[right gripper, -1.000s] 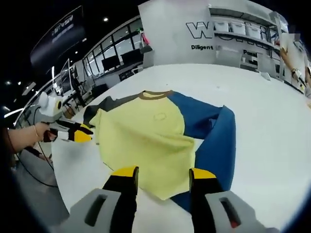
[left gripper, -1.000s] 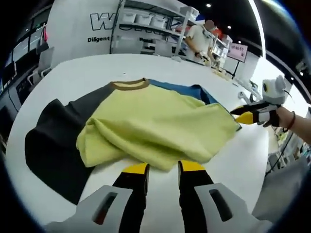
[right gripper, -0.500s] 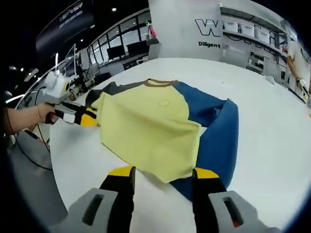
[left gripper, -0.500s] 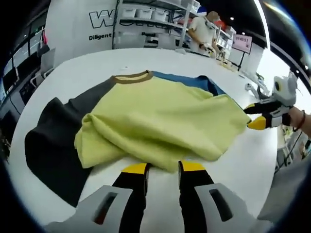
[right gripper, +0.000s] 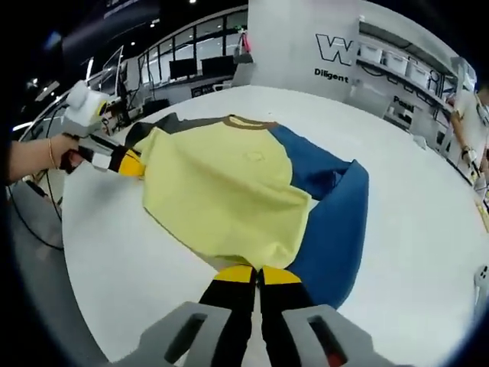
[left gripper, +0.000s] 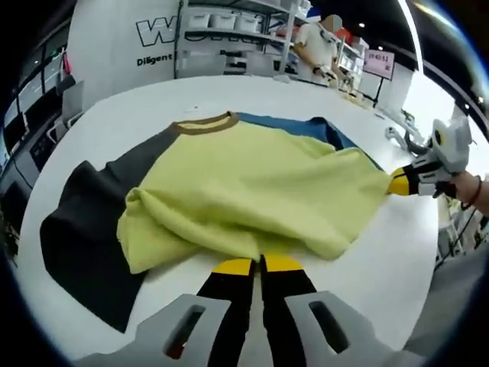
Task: Fold the garment on the visible template until the final outline fits inside the template.
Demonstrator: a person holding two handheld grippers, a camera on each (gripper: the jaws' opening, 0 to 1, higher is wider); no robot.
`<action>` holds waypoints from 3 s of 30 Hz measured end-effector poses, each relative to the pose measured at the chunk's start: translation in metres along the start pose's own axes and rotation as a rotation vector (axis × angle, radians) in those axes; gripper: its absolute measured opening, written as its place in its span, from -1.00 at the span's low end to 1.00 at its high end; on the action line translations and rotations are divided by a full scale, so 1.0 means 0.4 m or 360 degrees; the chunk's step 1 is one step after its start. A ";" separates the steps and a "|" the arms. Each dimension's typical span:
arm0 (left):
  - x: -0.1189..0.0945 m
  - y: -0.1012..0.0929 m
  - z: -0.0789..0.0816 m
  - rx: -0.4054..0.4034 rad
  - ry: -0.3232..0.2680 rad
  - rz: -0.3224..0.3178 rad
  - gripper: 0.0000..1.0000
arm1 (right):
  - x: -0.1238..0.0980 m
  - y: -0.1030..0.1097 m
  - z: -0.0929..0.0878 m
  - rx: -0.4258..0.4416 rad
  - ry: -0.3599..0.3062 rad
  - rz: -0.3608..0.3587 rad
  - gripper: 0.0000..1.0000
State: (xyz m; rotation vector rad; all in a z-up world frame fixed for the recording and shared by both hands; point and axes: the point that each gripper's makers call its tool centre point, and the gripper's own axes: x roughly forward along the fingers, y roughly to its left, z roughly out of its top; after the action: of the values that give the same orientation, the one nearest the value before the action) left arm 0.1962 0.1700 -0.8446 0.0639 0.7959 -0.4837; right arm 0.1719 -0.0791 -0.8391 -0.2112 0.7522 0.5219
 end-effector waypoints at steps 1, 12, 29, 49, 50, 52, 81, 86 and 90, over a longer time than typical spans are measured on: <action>-0.007 0.000 0.000 0.0000 0.0001 -0.0005 -0.86 | -0.007 0.000 0.005 0.0001 -0.0013 0.0003 -1.00; -0.110 0.015 -0.014 -0.0007 0.0003 -0.0033 -0.87 | -0.076 0.029 0.038 -0.0018 -0.0037 0.0048 -1.00; -0.258 -0.010 -0.020 0.0082 0.0001 0.0010 -0.86 | -0.207 0.149 0.006 -0.0099 0.0013 0.0185 -1.00; -0.337 0.039 -0.122 -0.0011 0.0156 0.0164 -0.85 | -0.209 0.266 -0.111 -0.0220 0.0212 0.0242 -1.00; -0.340 0.041 -0.128 -0.0010 0.0167 0.0168 -0.85 | -0.208 0.275 -0.120 -0.0214 0.0225 0.0264 -1.00; -0.344 0.048 -0.136 0.0004 0.0183 0.0196 -0.85 | -0.205 0.280 -0.130 -0.0201 0.0236 0.0270 -1.00; -0.331 0.170 -0.217 -0.0055 0.0182 0.0293 -0.64 | -0.198 0.219 -0.146 0.0050 0.0193 0.0155 -0.84; -0.298 0.183 -0.234 -0.0114 0.0214 0.0264 -0.63 | -0.185 0.219 -0.142 0.0066 0.0199 0.0146 -0.84; -0.282 0.182 -0.238 -0.0159 0.0223 0.0251 -0.64 | -0.176 0.213 -0.142 0.0074 0.0206 0.0120 -0.81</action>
State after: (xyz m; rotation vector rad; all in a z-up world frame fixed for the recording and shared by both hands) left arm 0.0970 0.3012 -0.8416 0.0678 0.9437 -0.2914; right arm 0.0506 -0.0534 -0.8304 -0.1750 0.9003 0.5652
